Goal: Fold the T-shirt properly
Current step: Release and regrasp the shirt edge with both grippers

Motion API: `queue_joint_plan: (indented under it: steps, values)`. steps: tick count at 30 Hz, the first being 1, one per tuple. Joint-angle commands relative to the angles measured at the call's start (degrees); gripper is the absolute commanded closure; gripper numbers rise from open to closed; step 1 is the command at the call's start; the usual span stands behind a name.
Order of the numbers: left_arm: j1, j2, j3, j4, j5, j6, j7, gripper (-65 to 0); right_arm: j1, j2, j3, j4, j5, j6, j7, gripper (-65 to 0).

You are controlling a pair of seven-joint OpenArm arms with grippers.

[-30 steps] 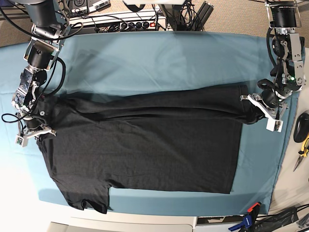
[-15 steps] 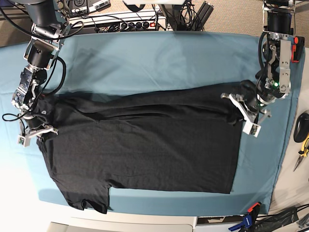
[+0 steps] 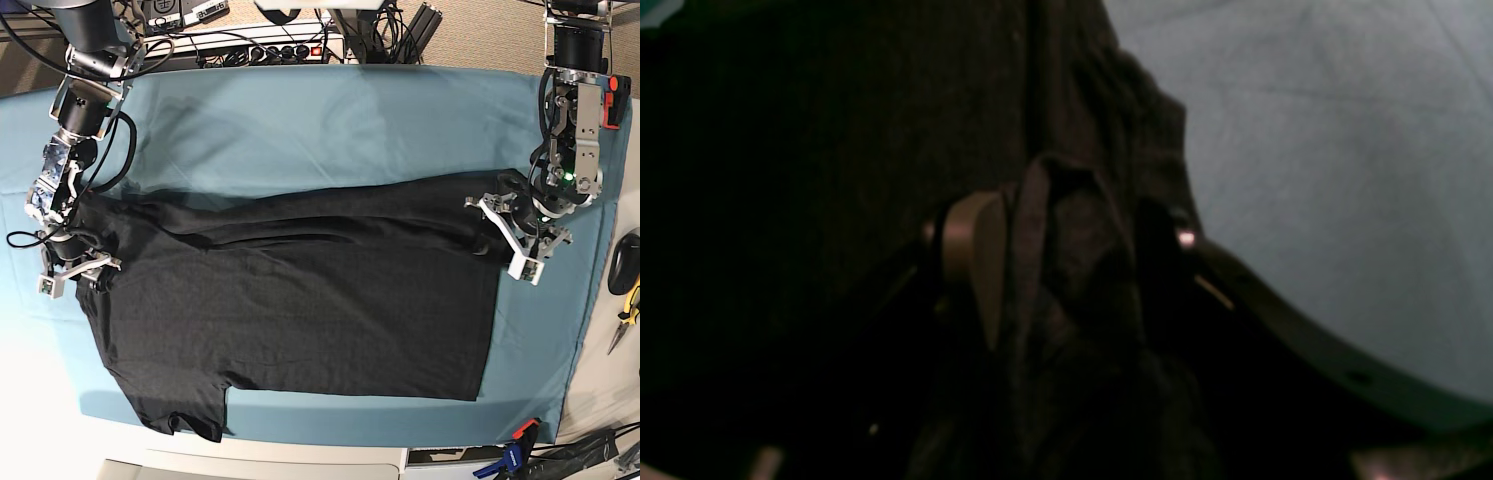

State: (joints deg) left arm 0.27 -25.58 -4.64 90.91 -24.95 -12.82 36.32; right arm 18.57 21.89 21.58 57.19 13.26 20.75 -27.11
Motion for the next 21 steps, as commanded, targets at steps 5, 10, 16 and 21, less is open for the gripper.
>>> queue_joint_plan:
  steps: [5,10,16,21]
  values:
    - [-1.07,-1.18,-1.36,0.92,2.32,1.86,-1.09,-32.6,1.44,3.74,2.56,0.96,-0.31,-1.11,0.57,-31.4]
    - [-1.05,-1.27,-4.31,0.92,-2.75,-0.61,2.49,-32.6,1.42,4.79,13.81,1.64,15.69,0.57,-10.8,-31.3]
    - [0.11,-1.33,-8.26,0.96,-4.79,-0.79,4.2,-32.6,-4.35,4.74,24.65,1.64,31.61,5.38,-22.86,-31.3]
    - [3.41,-1.29,-11.28,0.96,-8.39,-3.56,4.5,-32.6,-15.96,4.28,24.55,1.64,40.41,8.2,-23.47,-31.3]
